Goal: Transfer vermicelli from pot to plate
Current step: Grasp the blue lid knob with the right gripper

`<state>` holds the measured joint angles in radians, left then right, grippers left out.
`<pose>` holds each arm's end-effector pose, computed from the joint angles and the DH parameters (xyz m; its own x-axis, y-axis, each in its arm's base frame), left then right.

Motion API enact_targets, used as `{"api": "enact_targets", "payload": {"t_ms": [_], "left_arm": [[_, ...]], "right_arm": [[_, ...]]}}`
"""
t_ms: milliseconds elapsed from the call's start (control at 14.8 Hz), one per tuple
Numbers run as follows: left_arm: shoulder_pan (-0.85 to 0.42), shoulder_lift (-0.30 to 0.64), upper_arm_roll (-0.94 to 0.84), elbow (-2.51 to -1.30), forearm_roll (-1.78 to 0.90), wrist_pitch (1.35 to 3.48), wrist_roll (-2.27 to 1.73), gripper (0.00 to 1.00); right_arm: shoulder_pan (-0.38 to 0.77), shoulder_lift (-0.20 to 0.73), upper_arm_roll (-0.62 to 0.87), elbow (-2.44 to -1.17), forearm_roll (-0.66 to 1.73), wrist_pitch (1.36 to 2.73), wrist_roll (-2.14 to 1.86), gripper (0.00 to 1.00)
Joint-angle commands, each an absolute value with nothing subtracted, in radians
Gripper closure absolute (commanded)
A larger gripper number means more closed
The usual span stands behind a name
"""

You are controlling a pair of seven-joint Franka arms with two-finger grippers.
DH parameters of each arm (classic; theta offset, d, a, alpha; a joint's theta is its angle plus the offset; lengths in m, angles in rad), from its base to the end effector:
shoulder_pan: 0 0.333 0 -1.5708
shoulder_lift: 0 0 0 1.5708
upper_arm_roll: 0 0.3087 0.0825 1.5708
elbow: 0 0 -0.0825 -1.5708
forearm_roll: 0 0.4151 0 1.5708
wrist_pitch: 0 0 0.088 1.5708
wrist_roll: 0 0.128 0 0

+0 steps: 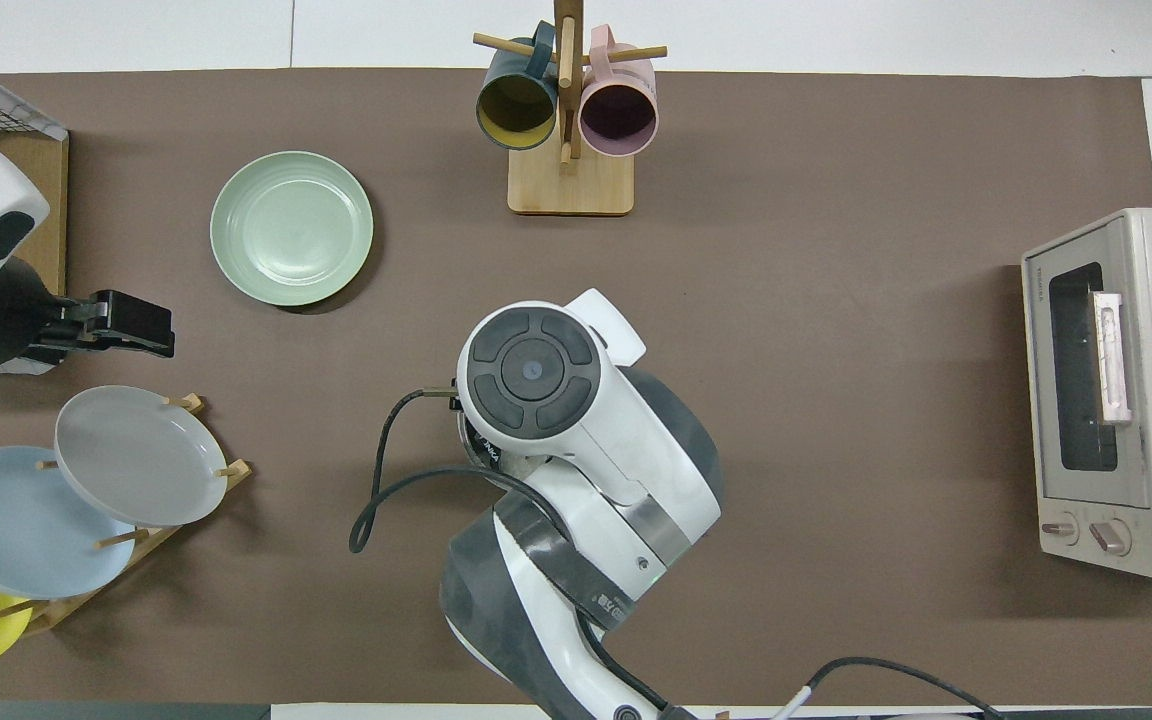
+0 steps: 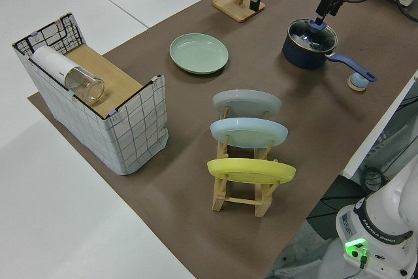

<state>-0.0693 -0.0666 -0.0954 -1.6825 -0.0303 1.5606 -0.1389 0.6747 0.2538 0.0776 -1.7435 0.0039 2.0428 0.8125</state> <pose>0.5526 -0.0972 0.5774 0.9980 -0.0253 -0.0583 -0.0244 -0.9996 0.0160 0.4858 0.4513 0.3911 0.9978 -0.0651 0.0150 -0.0643 -0.9967 -0.0494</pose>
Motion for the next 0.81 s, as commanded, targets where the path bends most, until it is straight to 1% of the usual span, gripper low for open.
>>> {"api": "enact_targets", "payload": {"t_ms": [0,135,202,337,404,539,742], "left_arm": [[-0.066,-0.086,-0.098,-1.695,-0.011,1.557,-0.140,0.00],[-0.067,-0.086,-0.098,-1.695,-0.011,1.549,-0.141,0.00],[-0.066,-0.086,-0.098,-1.695,-0.011,1.555,-0.141,0.00],[-0.064,-0.086,-0.097,-1.695,-0.011,1.551,-0.141,0.00],[-0.064,-0.086,-0.097,-1.695,-0.011,1.552,-0.140,0.00],[-0.064,-0.086,-0.097,-1.695,-0.011,1.555,-0.140,0.00],[-0.064,-0.086,-0.097,-1.695,-0.011,1.552,-0.140,0.00]], "right_arm": [[0.673,0.212,0.074,-1.812,-0.014,2.101,0.811,0.00],[0.664,0.210,0.074,-1.832,-0.014,2.150,0.799,0.00],[0.664,0.218,0.072,-1.830,-0.015,2.152,0.790,0.00],[0.678,0.264,0.072,-1.806,-0.047,2.152,0.792,0.00],[0.667,0.268,0.074,-1.799,-0.087,2.145,0.787,0.00],[0.676,0.271,0.074,-1.799,-0.089,2.157,0.793,0.03],[0.678,0.290,0.075,-1.772,-0.089,2.160,0.802,0.04]]}}
